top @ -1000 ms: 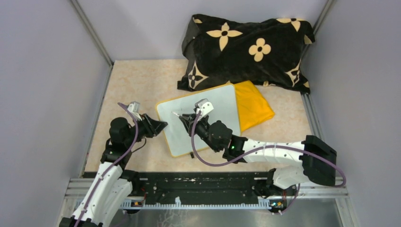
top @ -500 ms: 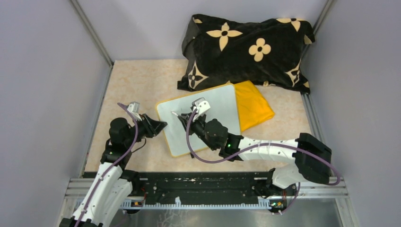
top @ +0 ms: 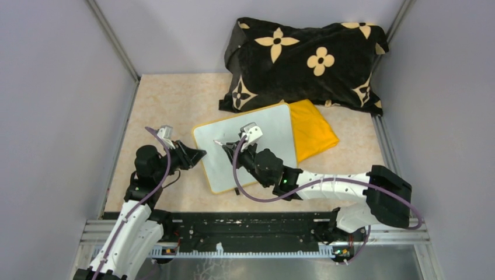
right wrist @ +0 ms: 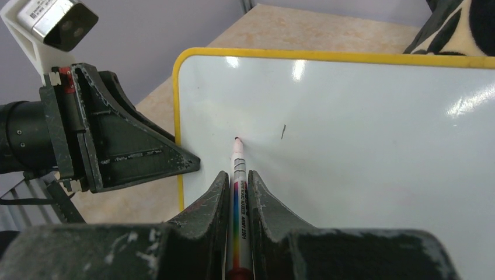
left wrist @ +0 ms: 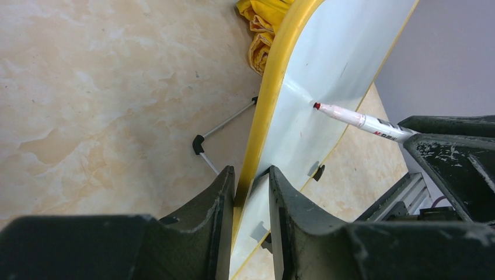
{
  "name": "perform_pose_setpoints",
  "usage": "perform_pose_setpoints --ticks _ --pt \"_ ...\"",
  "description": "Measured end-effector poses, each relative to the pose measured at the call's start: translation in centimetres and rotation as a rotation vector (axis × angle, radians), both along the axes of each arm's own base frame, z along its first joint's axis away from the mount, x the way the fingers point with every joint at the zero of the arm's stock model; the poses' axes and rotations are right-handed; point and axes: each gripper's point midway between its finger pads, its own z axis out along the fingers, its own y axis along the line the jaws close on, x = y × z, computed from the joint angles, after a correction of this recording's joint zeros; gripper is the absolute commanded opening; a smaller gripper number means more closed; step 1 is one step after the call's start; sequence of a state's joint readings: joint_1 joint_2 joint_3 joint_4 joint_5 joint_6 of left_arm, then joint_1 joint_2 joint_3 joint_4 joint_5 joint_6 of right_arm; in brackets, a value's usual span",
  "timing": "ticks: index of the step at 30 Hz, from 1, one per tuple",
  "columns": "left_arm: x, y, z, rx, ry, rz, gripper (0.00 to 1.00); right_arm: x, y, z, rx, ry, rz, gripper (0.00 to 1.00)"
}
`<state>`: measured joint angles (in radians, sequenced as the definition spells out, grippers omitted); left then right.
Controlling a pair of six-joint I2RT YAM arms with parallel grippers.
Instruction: Write a sentence on the whiteboard
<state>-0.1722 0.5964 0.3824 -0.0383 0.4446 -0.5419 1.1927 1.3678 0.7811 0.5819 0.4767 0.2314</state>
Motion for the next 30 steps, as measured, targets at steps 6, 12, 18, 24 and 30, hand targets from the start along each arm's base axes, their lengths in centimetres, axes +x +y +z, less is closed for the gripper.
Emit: perform_pose_setpoints --ticks 6,12,18,24,30 --pt "0.0 0.0 0.0 0.0 -0.001 0.0 0.31 -0.4 -1.2 -1.1 -0.008 0.021 -0.008 0.0" --pt "0.0 0.0 0.1 -0.001 -0.003 -0.001 0.29 -0.6 -1.8 -1.4 -0.008 0.028 -0.012 0.0" --pt "0.0 -0.1 0.2 -0.002 -0.009 -0.004 0.28 -0.6 -2.3 0.1 0.014 0.005 -0.015 0.0" --pt "-0.1 -0.1 0.3 -0.003 -0.011 -0.008 0.26 0.2 -2.5 2.2 0.019 -0.043 -0.045 0.0" --pt "-0.1 -0.1 0.3 -0.001 -0.018 -0.014 0.24 1.2 -1.9 1.6 -0.024 -0.045 -0.075 0.0"
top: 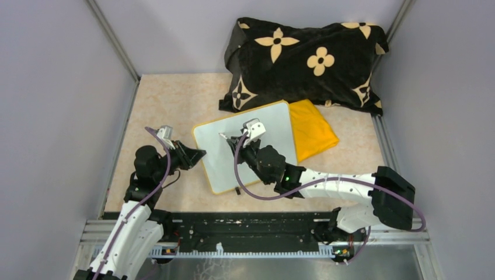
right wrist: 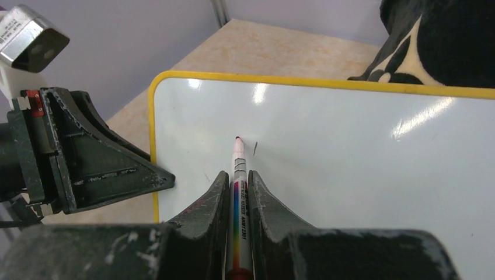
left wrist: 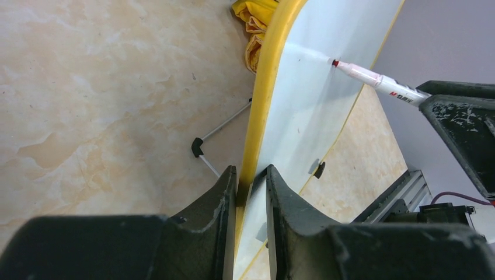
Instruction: Write a sentence on the whiteboard
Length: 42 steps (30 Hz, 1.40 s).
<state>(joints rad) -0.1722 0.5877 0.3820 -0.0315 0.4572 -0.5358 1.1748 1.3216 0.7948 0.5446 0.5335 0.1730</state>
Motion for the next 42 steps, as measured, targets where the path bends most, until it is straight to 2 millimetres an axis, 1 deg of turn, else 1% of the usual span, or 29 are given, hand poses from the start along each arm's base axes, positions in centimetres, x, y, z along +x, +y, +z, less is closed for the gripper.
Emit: perform_pose_setpoints --ticks 4,11,15,17,23,34,37,39,42 --pt "0.0 0.0 -0.1 0.001 0.002 0.0 0.24 0.1 0.2 -0.9 -0.029 0.007 0.0 0.0" --pt "0.0 0.0 -0.2 0.001 0.002 0.0 0.24 0.0 0.1 -1.3 -0.04 0.015 0.002 0.0" --pt "0.0 0.0 -0.2 0.001 0.001 0.0 0.24 -0.4 0.4 -1.9 -0.044 0.034 0.027 0.0" --pt "0.0 0.0 -0.2 0.001 0.002 0.0 0.23 -0.7 0.6 -2.3 -0.046 0.044 0.043 0.0" --pt "0.0 0.0 -0.2 0.002 0.002 0.0 0.24 -2.6 1.4 -4.2 -0.082 0.088 0.122 0.0" --pt "-0.1 -0.1 -0.2 0.001 0.003 -0.008 0.23 -4.6 2.1 -6.3 -0.124 0.147 0.208 0.0" --pt "-0.1 -0.1 -0.2 0.001 0.001 -0.012 0.23 -4.9 1.9 -6.4 -0.134 0.157 0.216 0.0" --pt "-0.2 -0.2 -0.1 0.0 -0.001 -0.019 0.22 -5.0 1.4 -6.1 -0.133 0.155 0.212 0.0" --pt "-0.3 -0.2 -0.1 0.0 -0.002 -0.021 0.21 -5.0 0.0 -4.3 -0.099 0.127 0.189 0.0"
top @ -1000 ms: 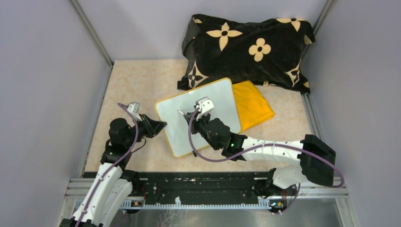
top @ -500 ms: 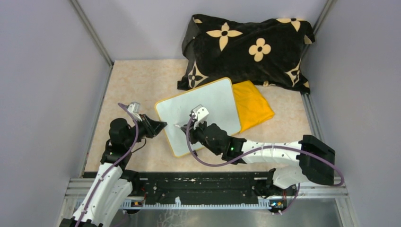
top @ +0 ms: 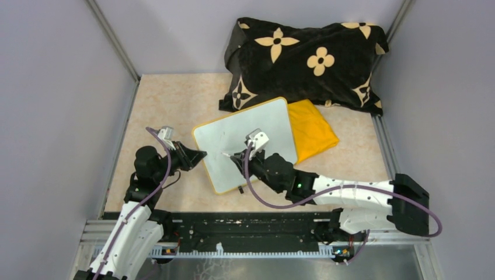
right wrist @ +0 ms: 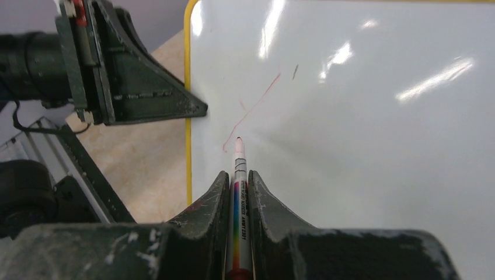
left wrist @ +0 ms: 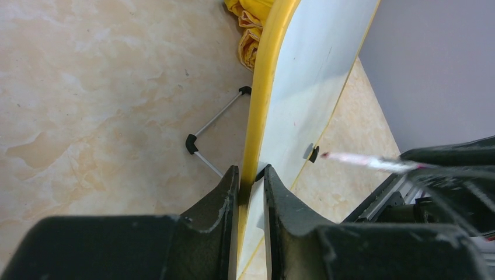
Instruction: Write a sentence on the whiteboard
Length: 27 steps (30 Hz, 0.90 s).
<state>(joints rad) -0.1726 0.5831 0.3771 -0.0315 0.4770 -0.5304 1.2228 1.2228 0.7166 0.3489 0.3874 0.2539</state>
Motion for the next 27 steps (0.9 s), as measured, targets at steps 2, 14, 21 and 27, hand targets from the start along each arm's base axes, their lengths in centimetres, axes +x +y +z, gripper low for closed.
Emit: perform_pose_setpoints --ticks 2,14,21,27 --pt "0.0 0.0 0.0 0.0 0.002 0.0 0.2 0.3 -1.1 1.9 0.04 -0.033 -0.034 0.0" --pt "-0.1 0.0 -0.1 0.001 0.005 -0.003 0.15 3.5 -3.0 3.6 0.054 -0.096 -0.172 0.0" --pt "-0.2 0.0 0.0 0.0 0.003 -0.005 0.14 3.7 -1.9 2.4 0.018 -0.086 -0.153 0.0" --pt "-0.2 -0.1 0.0 -0.001 0.003 -0.007 0.11 3.9 -1.4 2.5 0.017 -0.089 -0.151 0.0"
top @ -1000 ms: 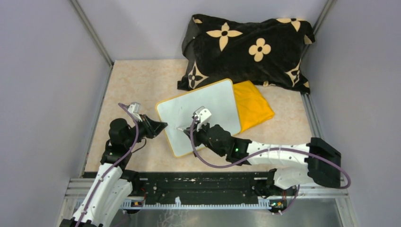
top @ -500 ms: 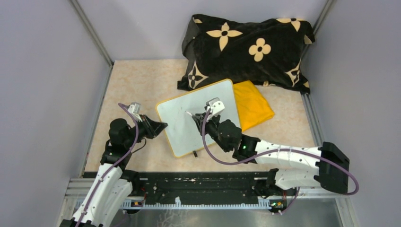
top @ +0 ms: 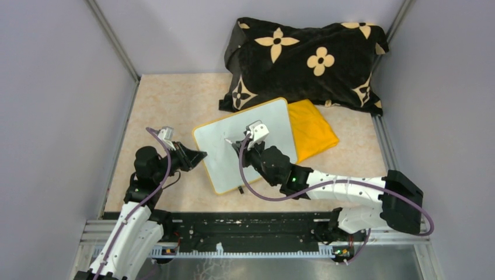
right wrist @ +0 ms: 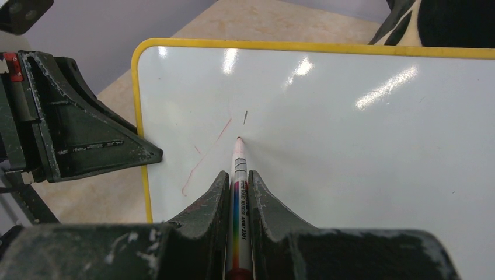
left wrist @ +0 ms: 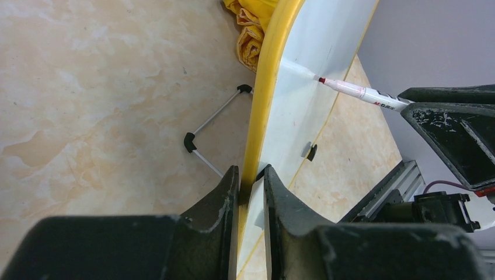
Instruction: Write a sentence on the whiteboard
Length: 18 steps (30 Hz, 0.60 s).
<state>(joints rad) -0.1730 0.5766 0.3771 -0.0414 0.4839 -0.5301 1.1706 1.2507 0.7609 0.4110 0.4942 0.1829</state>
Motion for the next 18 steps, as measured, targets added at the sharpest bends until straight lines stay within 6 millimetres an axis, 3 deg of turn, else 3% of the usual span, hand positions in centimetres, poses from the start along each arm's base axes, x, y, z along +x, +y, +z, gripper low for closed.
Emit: perform_pose_setpoints --ticks 13,18 --pt "0.02 0.04 0.01 0.003 -0.003 0.001 0.0 0.01 0.5 -0.36 0.003 0.013 0.007 0.0" --pt "0.02 0.04 0.0 0.004 -0.003 0.001 0.0 -0.15 0.57 -0.65 0.006 0.029 0.013 0.0"
